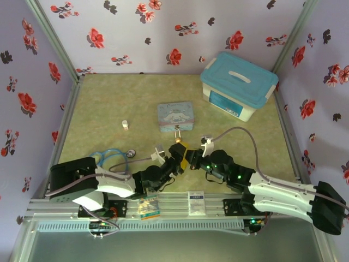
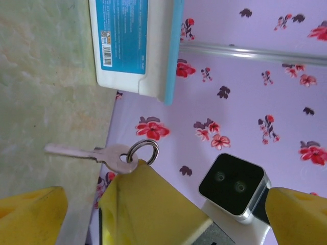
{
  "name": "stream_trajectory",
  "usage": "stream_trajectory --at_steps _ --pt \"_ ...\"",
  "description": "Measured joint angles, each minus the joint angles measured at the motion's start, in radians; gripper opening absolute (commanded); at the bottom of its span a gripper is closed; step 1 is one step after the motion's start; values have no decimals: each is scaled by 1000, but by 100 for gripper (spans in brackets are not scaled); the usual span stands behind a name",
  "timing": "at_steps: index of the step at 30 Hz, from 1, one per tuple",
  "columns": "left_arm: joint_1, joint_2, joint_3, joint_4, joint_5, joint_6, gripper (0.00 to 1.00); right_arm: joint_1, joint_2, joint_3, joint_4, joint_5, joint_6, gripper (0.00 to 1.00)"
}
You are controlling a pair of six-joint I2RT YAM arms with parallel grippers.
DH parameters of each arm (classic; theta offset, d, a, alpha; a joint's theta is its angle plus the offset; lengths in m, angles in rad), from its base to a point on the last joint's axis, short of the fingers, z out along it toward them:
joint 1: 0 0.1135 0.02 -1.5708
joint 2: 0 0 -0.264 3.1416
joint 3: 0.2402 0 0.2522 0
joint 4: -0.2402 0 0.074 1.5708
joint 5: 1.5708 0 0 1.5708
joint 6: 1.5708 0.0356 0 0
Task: Unlock a padlock with a key
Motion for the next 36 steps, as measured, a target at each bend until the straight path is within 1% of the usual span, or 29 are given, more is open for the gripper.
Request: stream_trajectory --at_steps 3,4,10,18,21,25,32,36 --pt "-2 13 -1 15 -27 -27 99 0 23 0 34 -14 0 0" --pt "-2 16 -2 22 -33 -31 97 0 28 0 49 -19 2 0" --pt "-3 18 -40 67 -95 -29 79 0 32 -13 106 -45 21 0" --pt "-3 18 -48 88 -126 -26 63 0 28 -60 127 -77 46 0" --pt "-3 18 -50 90 -128 -26 62 0 16 -73 130 -77 50 0" --pt "-3 18 -53 90 -133 -25 57 0 -10 -86 133 -77 56 0" --pt "-3 46 -53 96 -133 -26 59 0 -32 -91 134 -87 55 0" --pt "-3 79 -53 96 -132 -27 59 0 -50 -113 140 -97 56 0"
